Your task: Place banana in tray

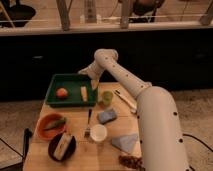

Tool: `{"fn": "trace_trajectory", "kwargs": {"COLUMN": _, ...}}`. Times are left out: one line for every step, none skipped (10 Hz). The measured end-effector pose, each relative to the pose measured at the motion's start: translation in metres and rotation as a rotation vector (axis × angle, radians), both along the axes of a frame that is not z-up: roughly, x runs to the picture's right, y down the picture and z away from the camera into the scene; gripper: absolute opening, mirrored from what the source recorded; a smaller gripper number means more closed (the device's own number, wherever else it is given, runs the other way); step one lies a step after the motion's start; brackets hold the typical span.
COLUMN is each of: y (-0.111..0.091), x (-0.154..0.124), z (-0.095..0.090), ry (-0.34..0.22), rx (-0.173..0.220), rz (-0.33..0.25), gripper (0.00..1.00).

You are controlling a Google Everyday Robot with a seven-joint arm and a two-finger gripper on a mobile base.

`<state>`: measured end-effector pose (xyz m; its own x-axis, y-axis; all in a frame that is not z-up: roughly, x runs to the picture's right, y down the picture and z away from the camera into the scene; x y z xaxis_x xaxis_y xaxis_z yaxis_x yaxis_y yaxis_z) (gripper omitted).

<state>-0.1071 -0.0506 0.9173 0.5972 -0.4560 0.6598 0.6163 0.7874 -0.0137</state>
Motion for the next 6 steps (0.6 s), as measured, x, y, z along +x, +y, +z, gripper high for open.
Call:
{"fn": "trace_trajectory", "kwargs": {"y": 0.0000, "x": -0.0001, "z": 0.0000, "ry": 0.000, "rx": 0.000, "rz": 0.000, "gripper": 0.80}}
{"fn": "trace_trajectory", "kwargs": {"y": 0.0000, "x": 0.0000, "z": 0.0000, "ry": 0.000, "rx": 0.000, "rz": 0.000, "gripper": 0.80}}
{"fn": "trace_trajectory", "kwargs": {"y": 0.0001, "x": -0.0001, "z": 0.0000, "ry": 0.000, "rx": 0.000, "rz": 0.000, "gripper": 0.80}}
{"fn": "trace_trajectory", "kwargs": {"y": 0.0000, "x": 0.0000, "z": 0.0000, "ry": 0.000, "rx": 0.000, "rz": 0.000, "gripper": 0.80}}
{"fn": "trace_trajectory", "kwargs": {"y": 0.0000, "x": 0.0000, "z": 0.0000, "ry": 0.000, "rx": 0.000, "rz": 0.000, "gripper": 0.80}}
{"fn": "trace_trajectory", "kwargs": {"y": 0.0000, "x": 0.0000, "z": 0.0000, "ry": 0.000, "rx": 0.000, "rz": 0.000, "gripper": 0.80}}
